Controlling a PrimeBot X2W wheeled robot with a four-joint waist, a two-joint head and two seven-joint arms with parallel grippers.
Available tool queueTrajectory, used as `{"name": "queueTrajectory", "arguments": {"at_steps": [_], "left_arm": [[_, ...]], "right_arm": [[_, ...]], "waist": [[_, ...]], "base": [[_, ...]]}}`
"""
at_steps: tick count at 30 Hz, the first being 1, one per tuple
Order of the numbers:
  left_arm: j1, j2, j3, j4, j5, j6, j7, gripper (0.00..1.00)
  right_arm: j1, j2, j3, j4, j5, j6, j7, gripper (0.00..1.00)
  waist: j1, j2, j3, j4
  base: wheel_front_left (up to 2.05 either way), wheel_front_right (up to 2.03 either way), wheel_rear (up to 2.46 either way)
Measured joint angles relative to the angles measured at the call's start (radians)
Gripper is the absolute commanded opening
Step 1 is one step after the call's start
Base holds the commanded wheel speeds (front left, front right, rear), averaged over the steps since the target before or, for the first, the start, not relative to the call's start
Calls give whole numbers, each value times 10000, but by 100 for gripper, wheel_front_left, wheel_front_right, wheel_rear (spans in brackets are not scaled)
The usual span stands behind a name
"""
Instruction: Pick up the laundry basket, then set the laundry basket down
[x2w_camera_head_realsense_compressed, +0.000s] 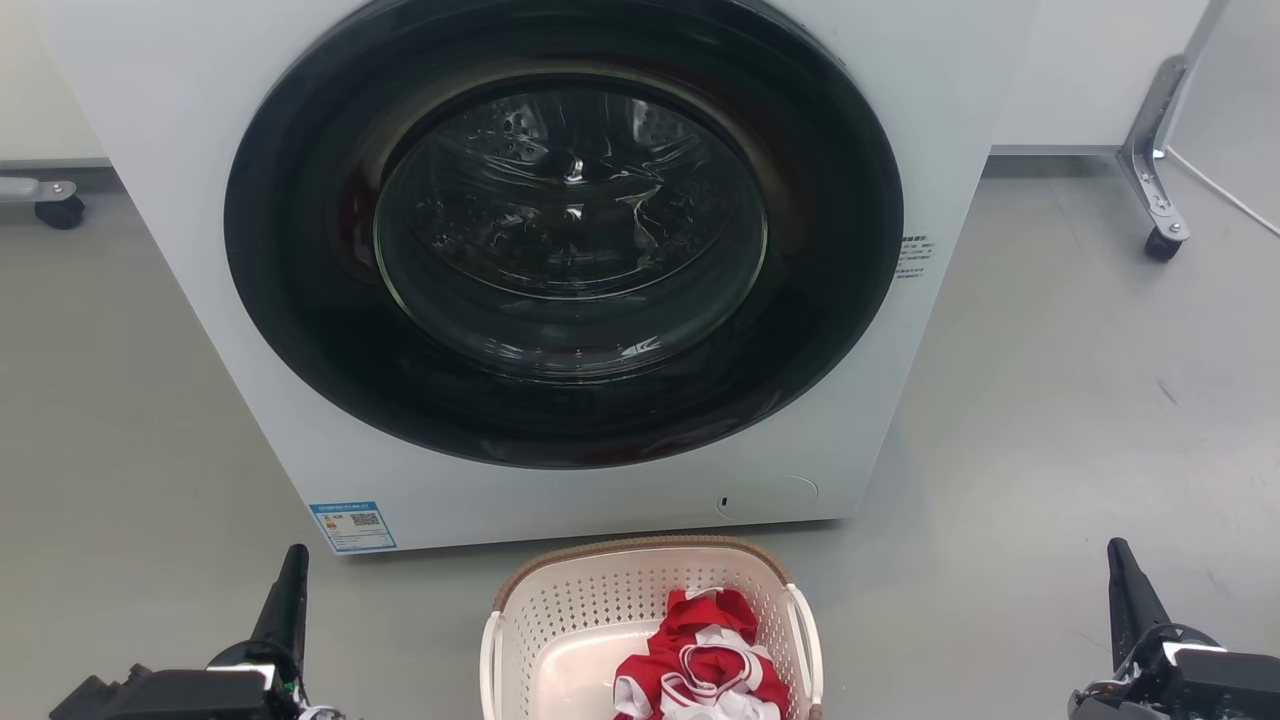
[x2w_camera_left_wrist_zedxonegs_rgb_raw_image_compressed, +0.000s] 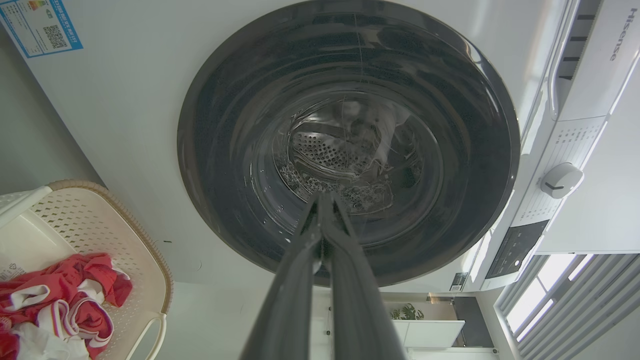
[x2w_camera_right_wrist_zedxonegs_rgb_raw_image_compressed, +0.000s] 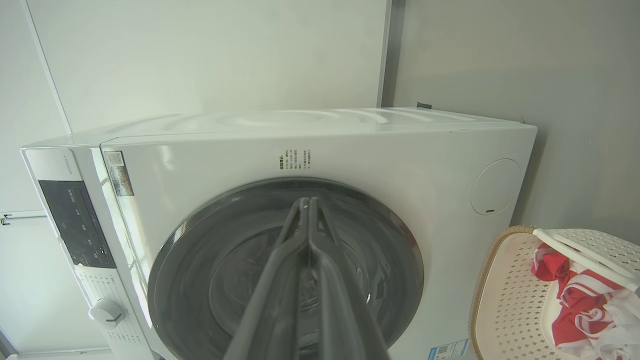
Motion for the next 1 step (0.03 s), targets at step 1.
{"name": "queueTrajectory", "arguments": {"at_steps": [1], "left_arm": [[0, 0, 0, 0, 0, 0, 2, 0]], "right_arm": [[0, 0, 0, -2, 0, 0, 0, 0]], "waist": [[0, 0, 0, 0]], "base": [[0, 0, 0]]}}
